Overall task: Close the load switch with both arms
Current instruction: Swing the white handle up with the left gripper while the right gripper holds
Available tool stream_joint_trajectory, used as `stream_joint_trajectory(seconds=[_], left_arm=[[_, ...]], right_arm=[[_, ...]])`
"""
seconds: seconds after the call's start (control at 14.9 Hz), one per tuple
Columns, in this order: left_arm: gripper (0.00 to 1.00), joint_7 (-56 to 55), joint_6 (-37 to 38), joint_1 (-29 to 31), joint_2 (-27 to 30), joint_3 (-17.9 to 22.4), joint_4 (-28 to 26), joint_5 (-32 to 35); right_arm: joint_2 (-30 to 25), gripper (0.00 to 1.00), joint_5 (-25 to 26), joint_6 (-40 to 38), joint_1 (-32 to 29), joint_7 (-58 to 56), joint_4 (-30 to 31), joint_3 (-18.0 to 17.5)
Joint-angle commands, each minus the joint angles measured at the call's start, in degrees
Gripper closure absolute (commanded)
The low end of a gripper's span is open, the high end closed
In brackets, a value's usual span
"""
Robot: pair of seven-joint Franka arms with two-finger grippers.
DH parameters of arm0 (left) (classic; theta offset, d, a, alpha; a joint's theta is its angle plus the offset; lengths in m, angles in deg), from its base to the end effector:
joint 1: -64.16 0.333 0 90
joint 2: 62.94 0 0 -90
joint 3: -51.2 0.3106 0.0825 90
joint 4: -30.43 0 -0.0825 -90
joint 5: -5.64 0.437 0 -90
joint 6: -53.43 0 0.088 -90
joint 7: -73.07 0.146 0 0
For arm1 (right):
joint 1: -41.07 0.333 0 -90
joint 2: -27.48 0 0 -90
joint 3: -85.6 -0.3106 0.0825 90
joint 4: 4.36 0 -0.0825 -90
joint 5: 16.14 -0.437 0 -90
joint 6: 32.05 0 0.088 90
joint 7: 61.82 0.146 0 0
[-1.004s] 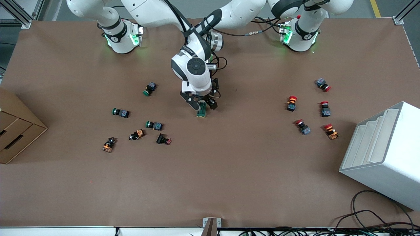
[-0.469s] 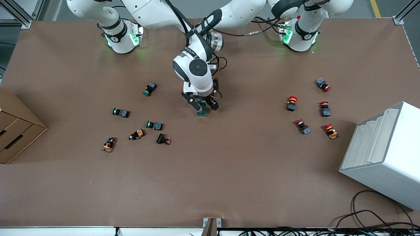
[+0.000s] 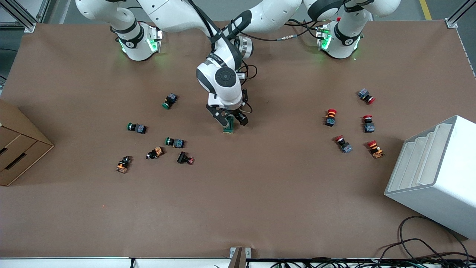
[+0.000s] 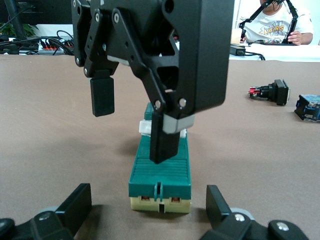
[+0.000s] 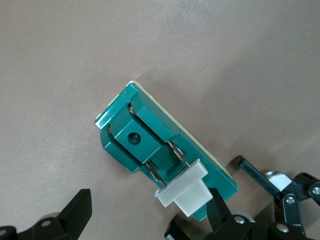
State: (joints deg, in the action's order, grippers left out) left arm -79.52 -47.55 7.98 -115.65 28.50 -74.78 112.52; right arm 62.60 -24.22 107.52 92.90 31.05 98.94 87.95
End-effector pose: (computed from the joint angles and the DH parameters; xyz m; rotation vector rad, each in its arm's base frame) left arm 0.2269 -0.5856 -0.0078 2.5434 0.0157 1.7804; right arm 0.4446 0.5265 0.1237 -2.8183 1.2858 0.0905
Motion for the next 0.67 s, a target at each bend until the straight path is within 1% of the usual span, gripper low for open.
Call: stream_joint_trajectory(seconds=[0.0,0.6], left_arm=[[0.00,-2.8,-2.5,-0.2,-3.8,0.4,2.7,1.2],[0.00,-2.4,-2.5,-0.2,-3.9,0.4,3.2,1.2]], right_arm=[[1.7,0.00,-0.2,3.3,-1.6,-1.3,-4.7,0.6],[2.2,0.00,0.6,3.4,-3.5,-3.0,-6.1,0.7]])
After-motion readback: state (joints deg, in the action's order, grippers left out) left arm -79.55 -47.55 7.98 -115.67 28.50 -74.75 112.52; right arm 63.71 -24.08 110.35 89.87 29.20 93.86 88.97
